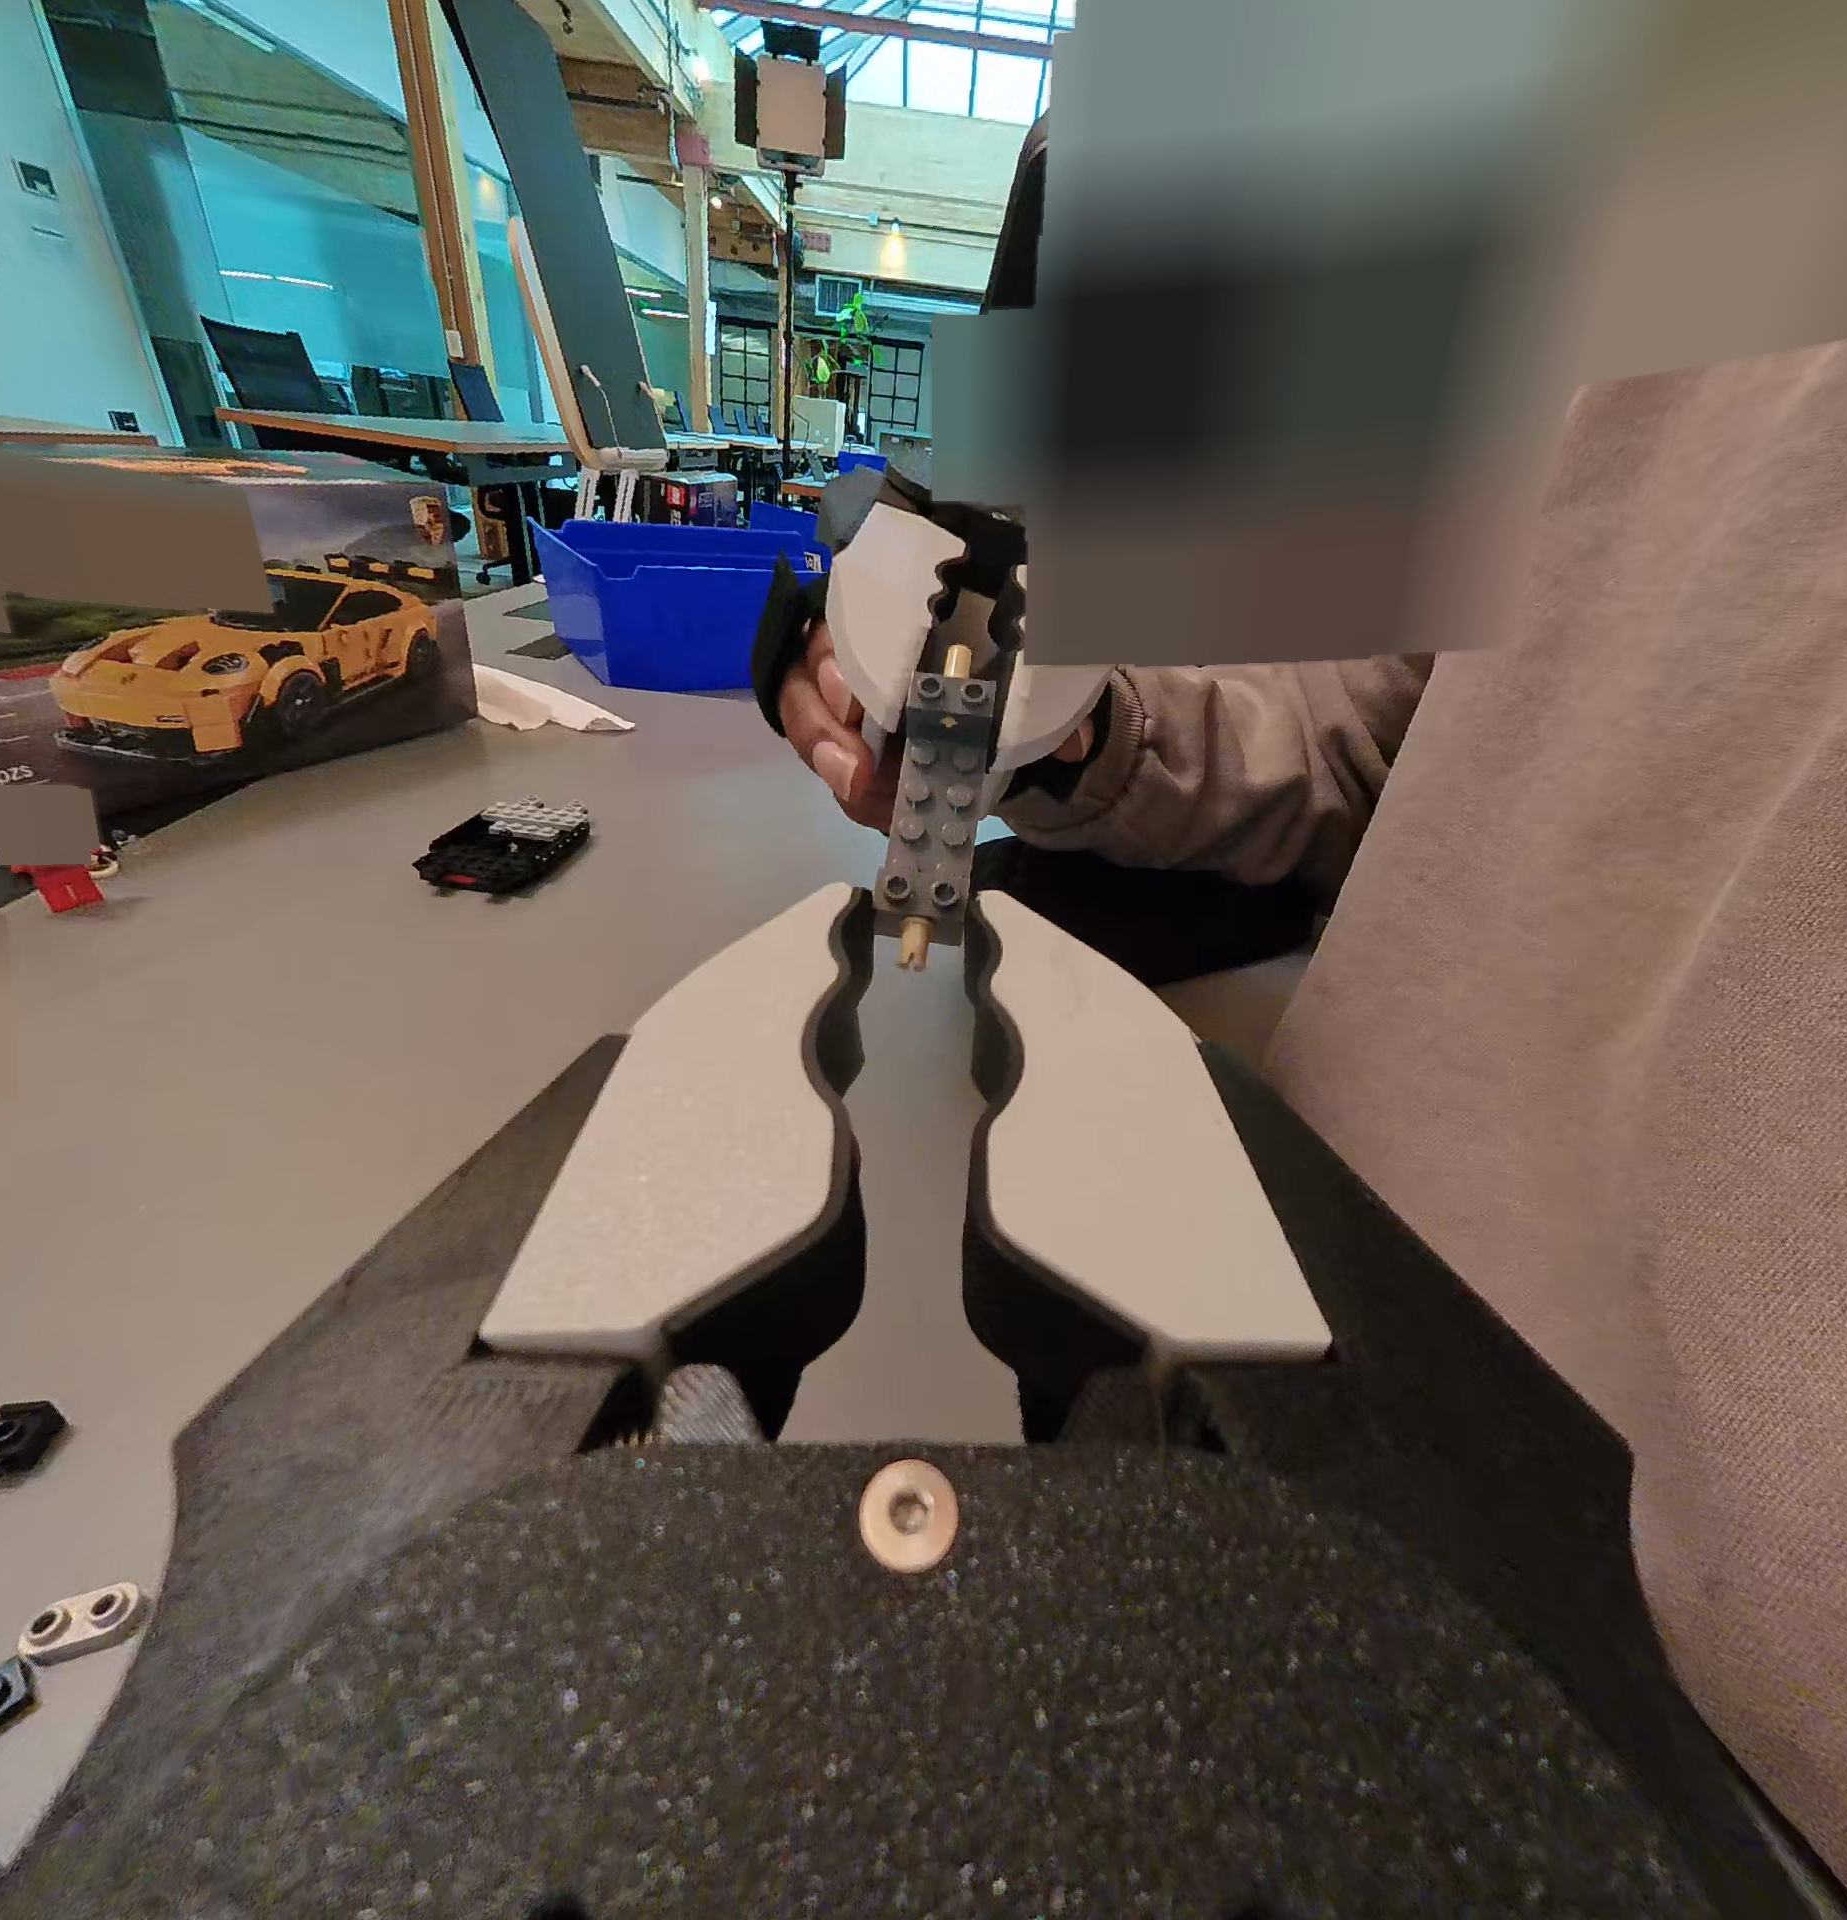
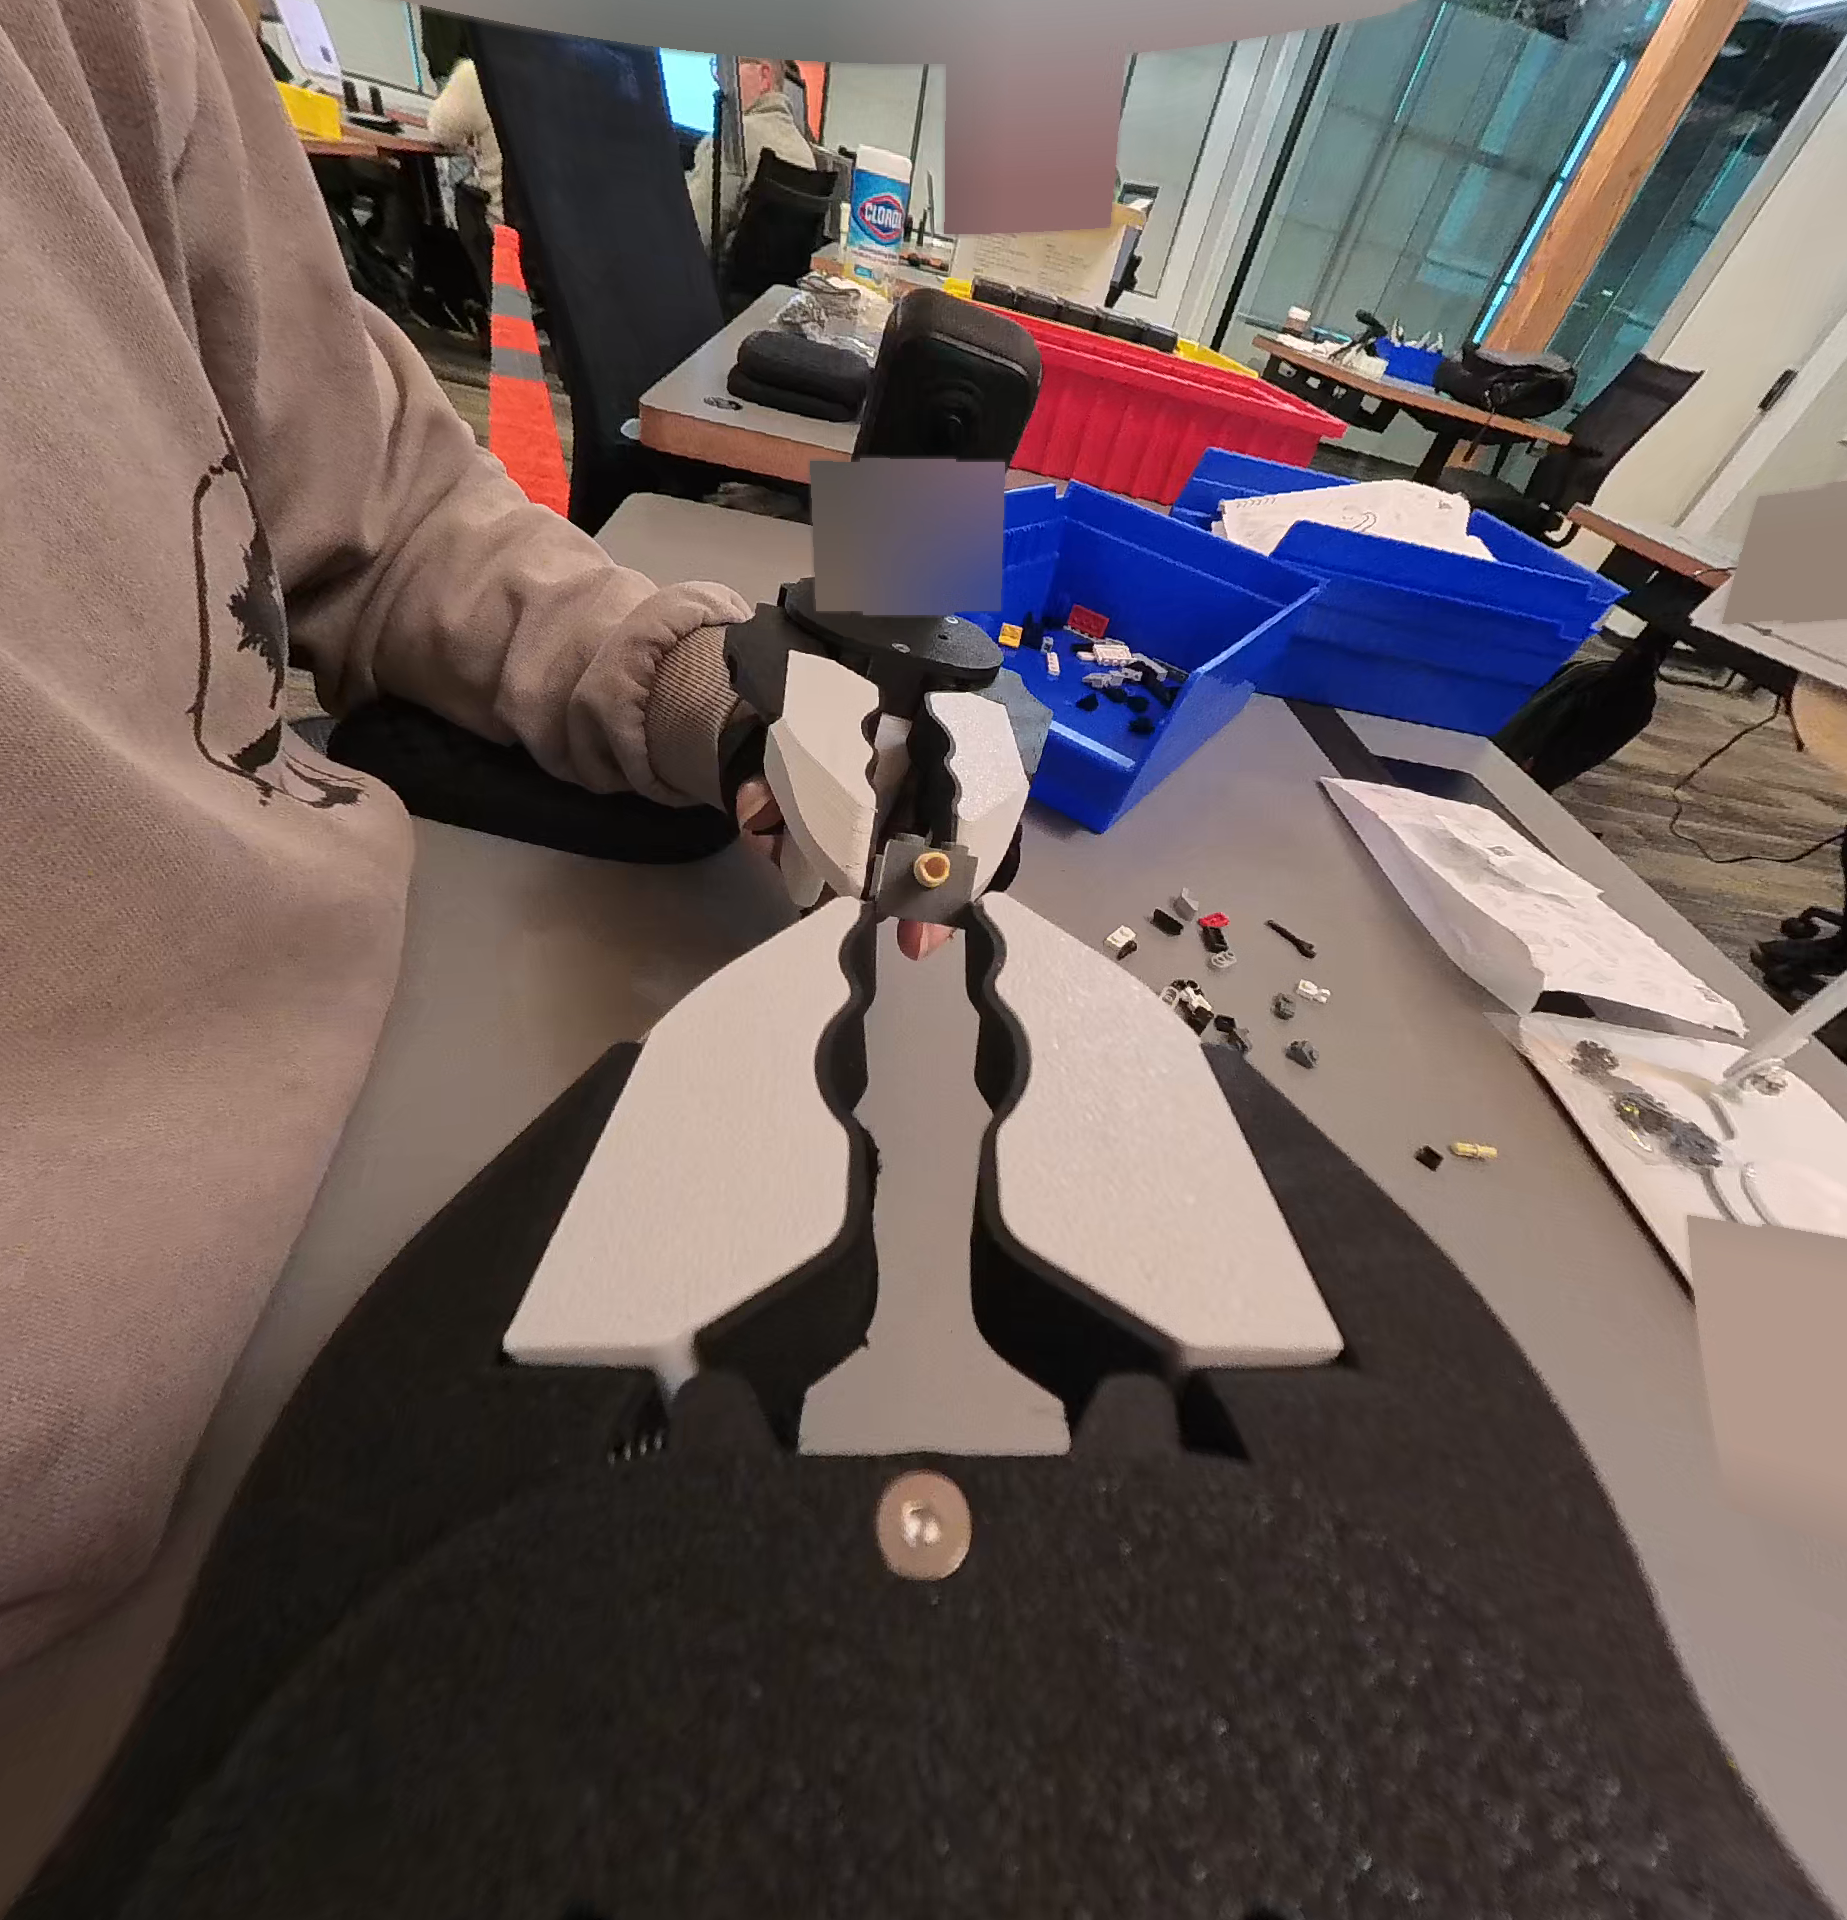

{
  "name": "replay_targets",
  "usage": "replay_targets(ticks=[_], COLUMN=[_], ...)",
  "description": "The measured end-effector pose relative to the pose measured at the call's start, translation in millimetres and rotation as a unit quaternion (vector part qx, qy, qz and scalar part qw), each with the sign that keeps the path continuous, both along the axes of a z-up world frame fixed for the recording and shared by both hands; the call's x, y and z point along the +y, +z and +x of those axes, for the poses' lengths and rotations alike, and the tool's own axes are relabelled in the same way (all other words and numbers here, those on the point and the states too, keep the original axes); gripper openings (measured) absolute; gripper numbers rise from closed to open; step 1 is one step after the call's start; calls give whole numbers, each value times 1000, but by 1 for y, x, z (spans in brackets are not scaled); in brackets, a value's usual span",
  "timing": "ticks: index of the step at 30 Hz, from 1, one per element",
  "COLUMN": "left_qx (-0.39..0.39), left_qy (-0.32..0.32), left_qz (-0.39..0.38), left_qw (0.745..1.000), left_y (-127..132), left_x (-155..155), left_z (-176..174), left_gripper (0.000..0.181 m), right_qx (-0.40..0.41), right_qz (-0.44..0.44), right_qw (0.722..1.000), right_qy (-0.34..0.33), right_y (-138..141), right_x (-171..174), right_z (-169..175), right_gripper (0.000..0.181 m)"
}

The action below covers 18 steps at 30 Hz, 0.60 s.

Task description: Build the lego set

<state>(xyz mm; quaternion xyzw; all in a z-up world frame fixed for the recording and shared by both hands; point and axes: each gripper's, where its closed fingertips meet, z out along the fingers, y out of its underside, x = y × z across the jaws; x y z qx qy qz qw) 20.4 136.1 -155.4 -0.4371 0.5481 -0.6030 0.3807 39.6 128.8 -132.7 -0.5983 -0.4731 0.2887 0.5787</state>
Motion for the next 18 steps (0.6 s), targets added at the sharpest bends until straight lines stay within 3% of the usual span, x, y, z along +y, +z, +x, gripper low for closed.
replay_targets(ticks=[6,11,16,18], left_qx=[17,111,169,175], left_qy=[8,54,59,59], left_qz=[-4,49,95,99], left_qw=[1000,991,979,978], left_y=[-4,-22,-43,-45], left_x=[5,14,12,14], left_z=[1,4,6,6], left_gripper=[17,17,17,17], right_qx=[-10,-35,-56,-93], right_qz=[-10,-60,-79,-80], right_qw=[1000,998,995,992], right_qy=[-8,1,4,1], right_y=[-8,-36,-51,-63], right_x=[5,12,15,15], right_z=[4,18,14,12], right_gripper=[17,28,27,17])
